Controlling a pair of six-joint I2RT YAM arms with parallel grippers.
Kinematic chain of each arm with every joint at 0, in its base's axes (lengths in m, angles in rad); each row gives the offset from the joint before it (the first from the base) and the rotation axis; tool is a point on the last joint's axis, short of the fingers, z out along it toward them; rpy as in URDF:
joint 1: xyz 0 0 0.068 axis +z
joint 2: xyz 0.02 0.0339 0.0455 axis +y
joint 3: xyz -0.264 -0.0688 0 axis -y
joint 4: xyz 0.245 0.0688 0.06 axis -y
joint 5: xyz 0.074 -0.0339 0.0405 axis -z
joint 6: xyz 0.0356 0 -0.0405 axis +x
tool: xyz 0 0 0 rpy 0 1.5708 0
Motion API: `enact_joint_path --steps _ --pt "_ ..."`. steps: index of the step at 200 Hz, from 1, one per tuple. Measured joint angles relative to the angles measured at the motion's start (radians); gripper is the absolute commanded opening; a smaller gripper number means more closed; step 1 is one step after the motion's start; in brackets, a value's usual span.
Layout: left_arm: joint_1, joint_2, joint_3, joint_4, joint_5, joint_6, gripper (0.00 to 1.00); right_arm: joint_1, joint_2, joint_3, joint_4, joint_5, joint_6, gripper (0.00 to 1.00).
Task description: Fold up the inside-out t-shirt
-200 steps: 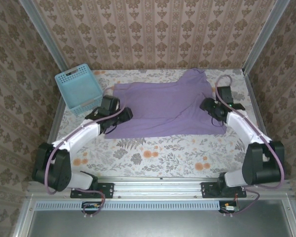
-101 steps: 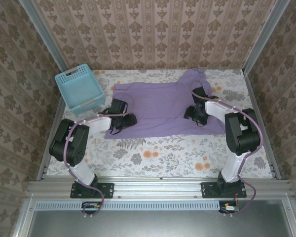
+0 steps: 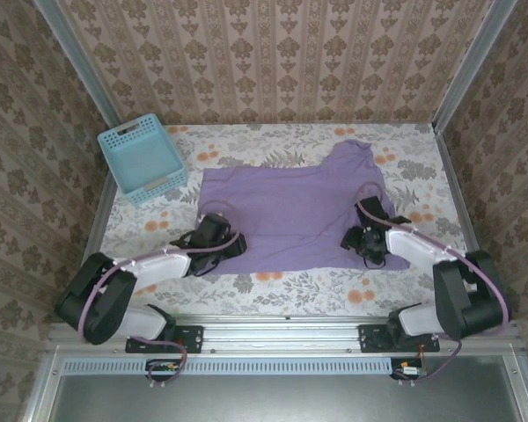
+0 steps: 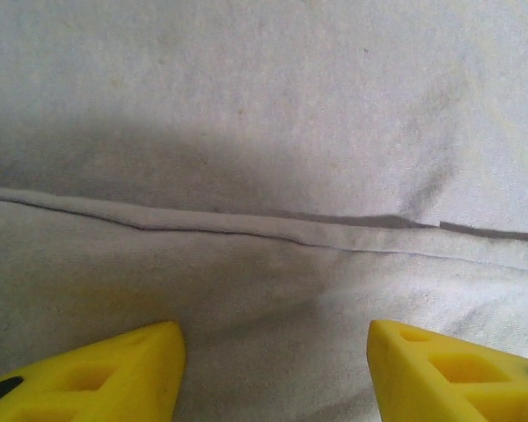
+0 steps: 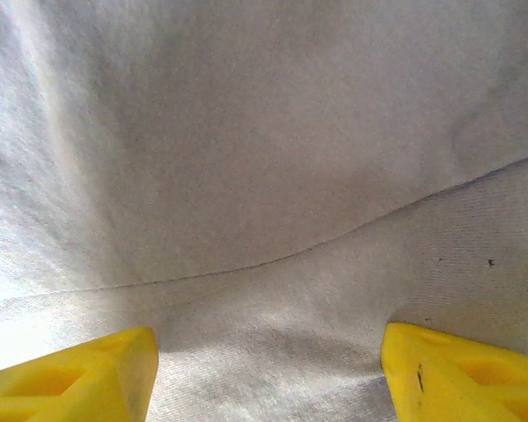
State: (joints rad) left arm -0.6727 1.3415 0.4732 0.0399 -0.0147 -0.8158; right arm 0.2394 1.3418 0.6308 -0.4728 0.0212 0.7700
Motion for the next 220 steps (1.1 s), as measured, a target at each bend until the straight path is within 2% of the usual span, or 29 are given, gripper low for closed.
enact_joint_path --steps 14,37,52,74,82,110,135,179,220 --pt "-0.061 -0.058 -0.036 -0.028 -0.038 -0.047 0.61 0.014 -0.079 -0.05 -0.011 0.001 0.032 0.7" --pt "-0.109 -0.136 -0.058 -0.114 -0.064 -0.09 0.64 0.026 -0.21 -0.086 -0.079 0.018 0.062 0.7" --pt "-0.11 -0.17 -0.054 -0.174 -0.075 -0.09 0.66 0.024 -0.294 -0.075 -0.122 0.05 0.062 0.7" --pt "-0.042 -0.189 0.028 -0.307 -0.088 -0.052 0.66 0.008 -0.324 0.006 -0.154 0.077 0.021 0.7" --pt "0.005 -0.164 0.111 -0.37 -0.084 -0.016 0.66 -0.001 -0.295 0.074 -0.167 0.08 -0.012 0.7" --pt "0.175 -0.02 0.414 -0.404 -0.112 0.092 0.65 -0.02 -0.131 0.33 -0.13 0.083 -0.1 0.7" --pt "0.27 0.123 0.578 -0.425 -0.14 0.156 0.64 -0.039 0.043 0.494 -0.077 0.075 -0.163 0.69" --pt "0.311 0.414 0.811 -0.486 -0.212 0.245 0.61 -0.065 0.308 0.651 -0.029 0.051 -0.223 0.69" --pt "0.343 0.626 0.983 -0.547 -0.241 0.283 0.58 -0.067 0.366 0.679 -0.027 0.026 -0.253 0.69"
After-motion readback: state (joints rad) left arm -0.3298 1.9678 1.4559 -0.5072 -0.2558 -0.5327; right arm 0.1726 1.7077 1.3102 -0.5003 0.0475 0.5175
